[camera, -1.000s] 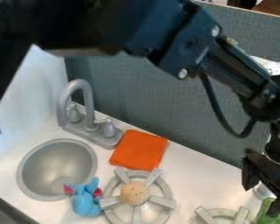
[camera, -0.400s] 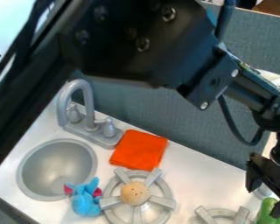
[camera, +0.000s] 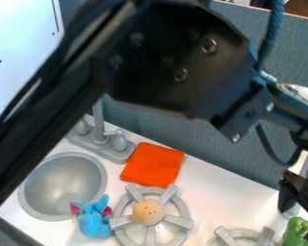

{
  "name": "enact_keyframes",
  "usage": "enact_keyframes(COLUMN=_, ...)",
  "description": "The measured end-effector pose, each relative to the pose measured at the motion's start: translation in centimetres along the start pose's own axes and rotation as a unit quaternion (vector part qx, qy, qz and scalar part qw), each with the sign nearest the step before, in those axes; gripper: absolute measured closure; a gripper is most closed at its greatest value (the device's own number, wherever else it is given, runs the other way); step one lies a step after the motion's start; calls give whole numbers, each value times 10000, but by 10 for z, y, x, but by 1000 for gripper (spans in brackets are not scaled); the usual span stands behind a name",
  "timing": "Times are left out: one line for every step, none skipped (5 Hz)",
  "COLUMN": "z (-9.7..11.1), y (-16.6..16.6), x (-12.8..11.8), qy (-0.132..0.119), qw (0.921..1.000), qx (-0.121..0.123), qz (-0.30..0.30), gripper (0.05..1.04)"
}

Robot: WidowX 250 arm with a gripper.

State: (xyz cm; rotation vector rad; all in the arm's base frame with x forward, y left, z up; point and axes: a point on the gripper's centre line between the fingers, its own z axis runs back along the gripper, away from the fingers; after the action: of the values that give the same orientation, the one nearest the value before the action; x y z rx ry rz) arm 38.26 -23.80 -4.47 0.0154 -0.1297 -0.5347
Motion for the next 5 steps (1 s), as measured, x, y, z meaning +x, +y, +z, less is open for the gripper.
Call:
enact_keyframes(z=-1, y=-1, x=2, qy=34, qw=10000, qx=39, qz=-48, gripper=390)
enact_keyframes(z=-8, y=-2, x=3, qy=140, qw=9999, qx=54, qz=-58, gripper=655)
enact_keyframes(z=-8, y=-1, x=7, qy=84, qw=9999, qx=78, qz=19, gripper=865)
enact_keyframes(z=-8, y=-1, x=7, qy=76, qw=9999, qx=78, qz=20, gripper=961)
enact_keyframes(z=-10, y=-2, x=4, qy=24, qw=10000, qx=54, qz=27, gripper=981)
